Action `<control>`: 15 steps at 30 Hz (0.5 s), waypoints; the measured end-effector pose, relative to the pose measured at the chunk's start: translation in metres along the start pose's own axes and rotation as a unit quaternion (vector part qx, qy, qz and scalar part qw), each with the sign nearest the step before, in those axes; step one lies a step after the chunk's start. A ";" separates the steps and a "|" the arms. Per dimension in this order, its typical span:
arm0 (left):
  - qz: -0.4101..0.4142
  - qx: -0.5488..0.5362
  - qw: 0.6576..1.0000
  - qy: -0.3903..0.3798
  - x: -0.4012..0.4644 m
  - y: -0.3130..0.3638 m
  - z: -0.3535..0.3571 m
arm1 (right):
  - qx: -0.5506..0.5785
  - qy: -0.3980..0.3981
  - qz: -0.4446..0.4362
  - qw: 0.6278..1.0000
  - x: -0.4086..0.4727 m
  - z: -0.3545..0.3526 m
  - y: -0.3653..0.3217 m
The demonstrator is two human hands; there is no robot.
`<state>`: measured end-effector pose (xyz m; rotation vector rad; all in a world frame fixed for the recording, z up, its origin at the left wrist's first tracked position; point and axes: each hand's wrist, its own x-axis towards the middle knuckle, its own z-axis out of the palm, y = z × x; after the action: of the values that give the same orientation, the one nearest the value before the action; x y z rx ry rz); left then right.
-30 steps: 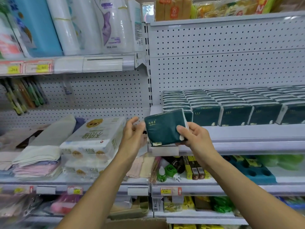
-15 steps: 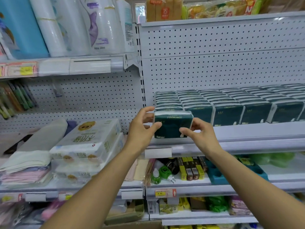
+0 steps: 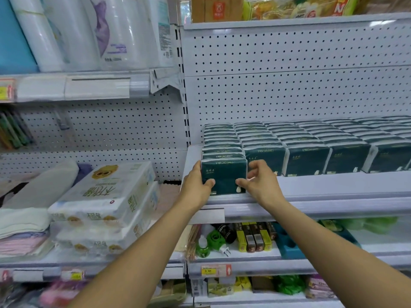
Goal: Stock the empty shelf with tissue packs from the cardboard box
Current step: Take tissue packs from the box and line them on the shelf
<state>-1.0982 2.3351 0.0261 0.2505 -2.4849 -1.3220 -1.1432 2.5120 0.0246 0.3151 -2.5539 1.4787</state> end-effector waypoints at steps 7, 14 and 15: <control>0.014 0.018 0.998 0.051 -0.002 0.007 0.006 | -0.035 0.007 -0.040 0.999 0.003 -0.001 -0.003; 0.014 0.038 0.999 0.017 -0.009 0.004 0.000 | -0.077 0.019 -0.030 0.996 -0.012 0.000 -0.002; 0.012 0.046 0.999 0.012 -0.011 0.004 -0.003 | -0.088 0.030 -0.037 0.995 -0.019 0.000 -0.003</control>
<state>-1.0866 2.3379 0.0287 0.2564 -2.5246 -1.1899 -1.1244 2.5121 0.0225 0.3311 -2.5704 1.2097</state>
